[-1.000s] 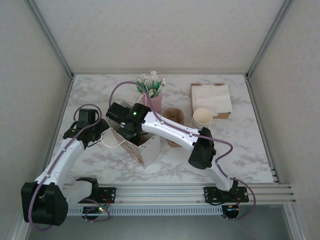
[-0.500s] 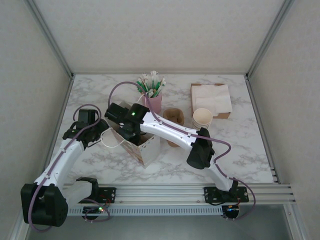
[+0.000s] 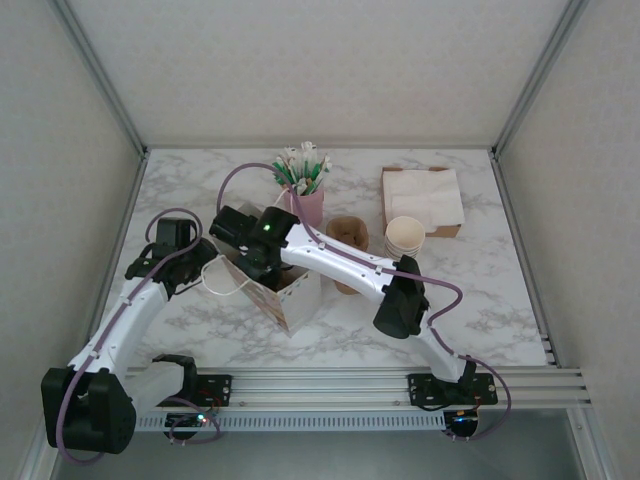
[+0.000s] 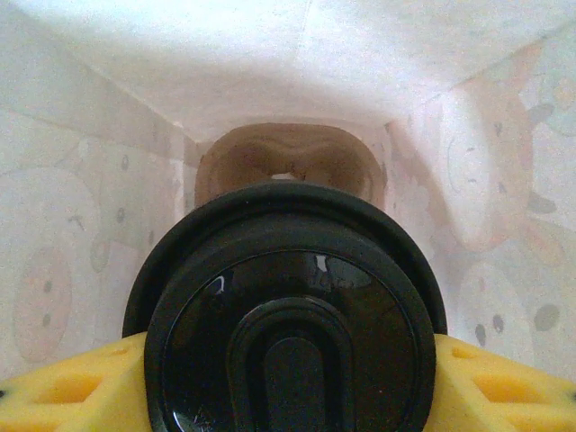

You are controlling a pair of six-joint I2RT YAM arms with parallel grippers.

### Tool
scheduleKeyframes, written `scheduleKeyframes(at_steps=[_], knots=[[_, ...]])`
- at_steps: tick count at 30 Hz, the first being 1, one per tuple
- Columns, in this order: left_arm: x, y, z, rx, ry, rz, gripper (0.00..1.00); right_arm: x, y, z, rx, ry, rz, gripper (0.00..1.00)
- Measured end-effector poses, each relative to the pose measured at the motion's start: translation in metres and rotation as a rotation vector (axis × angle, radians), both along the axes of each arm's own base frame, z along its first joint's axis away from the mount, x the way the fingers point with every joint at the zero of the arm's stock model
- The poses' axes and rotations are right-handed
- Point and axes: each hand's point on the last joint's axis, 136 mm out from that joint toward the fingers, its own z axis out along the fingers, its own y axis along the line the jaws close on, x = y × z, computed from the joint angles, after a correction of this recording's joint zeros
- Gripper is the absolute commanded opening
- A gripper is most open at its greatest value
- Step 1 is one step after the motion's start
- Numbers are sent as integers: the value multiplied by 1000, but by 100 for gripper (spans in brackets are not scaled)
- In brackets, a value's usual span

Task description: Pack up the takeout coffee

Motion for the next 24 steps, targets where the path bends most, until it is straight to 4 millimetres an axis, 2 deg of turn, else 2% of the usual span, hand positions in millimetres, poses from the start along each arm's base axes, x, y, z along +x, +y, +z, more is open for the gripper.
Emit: scheduleKeyframes(at_steps=[5,17,24], knots=[[-1,0,-1,2,4,-2,45,5,-11,2,-43,-28,-13,53],[1,0,1,2,2,-2,45,15,-15,13,-51,-95,-20,53],[2,0,-1,3,11,-2,45,20,-8,-2,-27,-87,-27,52]])
